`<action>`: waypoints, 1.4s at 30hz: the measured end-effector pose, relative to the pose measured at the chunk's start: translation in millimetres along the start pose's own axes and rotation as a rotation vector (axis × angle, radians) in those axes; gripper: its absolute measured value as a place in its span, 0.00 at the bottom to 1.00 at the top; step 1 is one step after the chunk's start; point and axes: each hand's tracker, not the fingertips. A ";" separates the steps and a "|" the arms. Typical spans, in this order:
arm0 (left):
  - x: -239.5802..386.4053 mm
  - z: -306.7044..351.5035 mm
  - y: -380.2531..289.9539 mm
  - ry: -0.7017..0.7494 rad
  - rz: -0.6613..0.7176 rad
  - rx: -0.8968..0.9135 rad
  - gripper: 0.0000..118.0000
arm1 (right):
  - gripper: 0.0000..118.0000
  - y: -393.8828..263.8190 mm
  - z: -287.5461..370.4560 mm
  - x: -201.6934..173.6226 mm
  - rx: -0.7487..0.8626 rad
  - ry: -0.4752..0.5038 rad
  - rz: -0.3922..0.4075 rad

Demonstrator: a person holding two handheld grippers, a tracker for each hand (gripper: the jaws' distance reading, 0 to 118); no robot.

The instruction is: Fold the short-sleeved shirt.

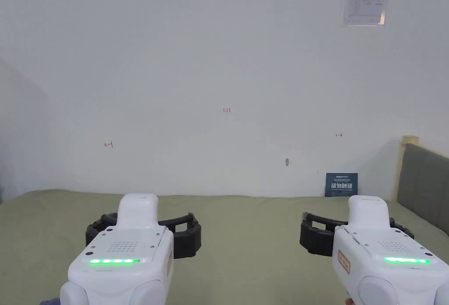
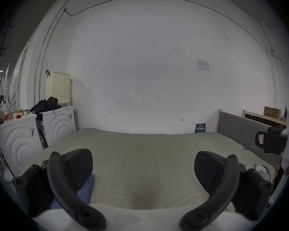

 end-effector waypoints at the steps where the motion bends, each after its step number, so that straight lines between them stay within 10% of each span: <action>1: 0.1 0.1 -0.4 -0.001 -0.003 -0.003 1.00 | 1.00 0.3 -0.7 -1.0 0.000 0.001 0.001; 15: 7.6 8.0 3.4 -0.007 -0.001 -0.003 1.00 | 1.00 -2.7 4.7 -15.7 0.024 0.020 0.104; 38: 7.5 10.1 5.9 -0.016 0.007 -0.027 1.00 | 0.99 -2.7 5.3 -10.6 -0.014 0.032 0.058; 40: 7.2 9.9 5.2 -0.017 0.008 -0.041 1.00 | 0.86 -2.0 5.9 -10.7 -0.020 0.026 0.052; 42: 7.2 10.8 5.9 -0.043 0.006 -0.068 0.80 | 0.34 -1.3 9.6 -11.3 -0.003 0.027 0.044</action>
